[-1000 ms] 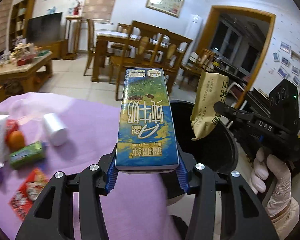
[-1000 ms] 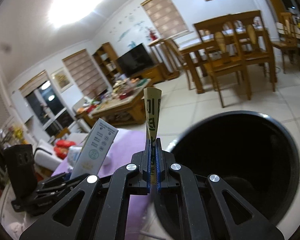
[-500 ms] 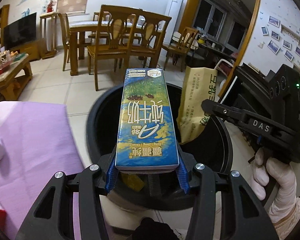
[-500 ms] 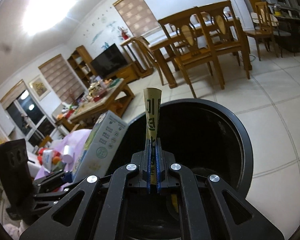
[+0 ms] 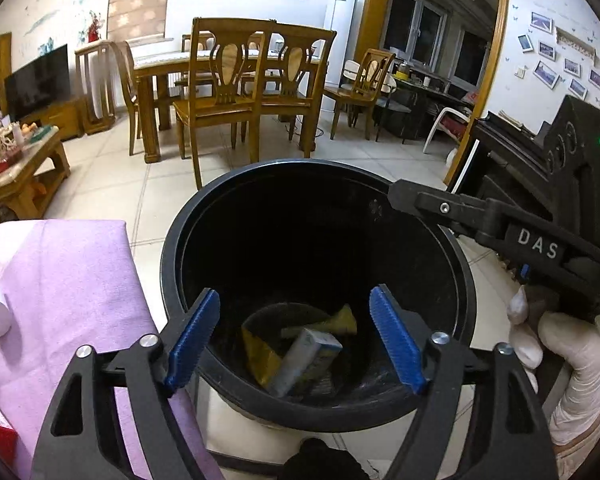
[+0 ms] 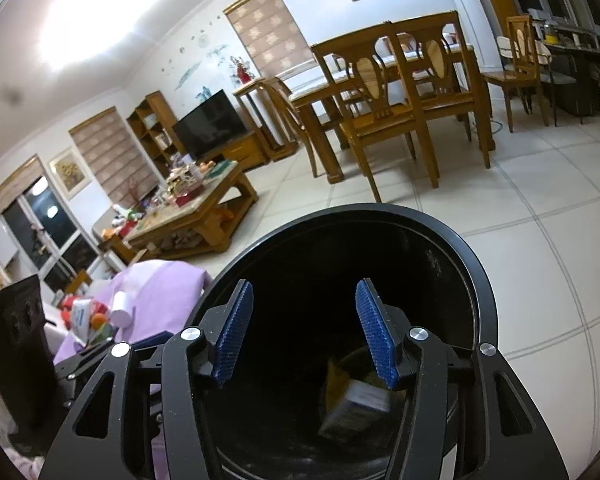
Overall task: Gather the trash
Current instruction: 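Open both tools to drop the carton and stick into the bin, then move both open tools back over the table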
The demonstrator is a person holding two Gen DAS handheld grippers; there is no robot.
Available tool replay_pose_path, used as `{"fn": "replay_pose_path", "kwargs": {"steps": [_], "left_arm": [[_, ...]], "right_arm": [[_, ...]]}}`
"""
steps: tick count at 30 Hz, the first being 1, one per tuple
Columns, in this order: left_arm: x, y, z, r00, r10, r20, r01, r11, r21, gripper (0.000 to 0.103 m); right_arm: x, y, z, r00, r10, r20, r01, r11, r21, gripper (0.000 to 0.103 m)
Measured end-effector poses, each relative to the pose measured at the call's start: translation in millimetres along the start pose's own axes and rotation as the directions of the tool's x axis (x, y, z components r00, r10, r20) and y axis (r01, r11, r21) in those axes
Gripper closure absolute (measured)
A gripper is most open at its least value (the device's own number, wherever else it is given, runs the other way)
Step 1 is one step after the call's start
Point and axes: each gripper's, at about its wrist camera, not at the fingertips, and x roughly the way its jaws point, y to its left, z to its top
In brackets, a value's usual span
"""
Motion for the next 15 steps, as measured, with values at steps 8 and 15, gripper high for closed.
{"fn": "replay_pose_path", "kwargs": {"steps": [8, 15], "left_arm": [[-6.8, -5.4, 0.4, 1.0, 0.01, 0.019, -0.01, 1.0, 0.019, 0.017], [-12.6, -5.0, -0.2, 0.999, 0.012, 0.04, -0.013, 1.0, 0.024, 0.012]], "right_arm": [[1.2, 0.5, -1.7, 1.0, 0.0, 0.002, 0.0, 1.0, 0.001, 0.044], [1.5, 5.1, -5.5, 1.0, -0.002, -0.005, 0.002, 1.0, -0.003, 0.039]]}}
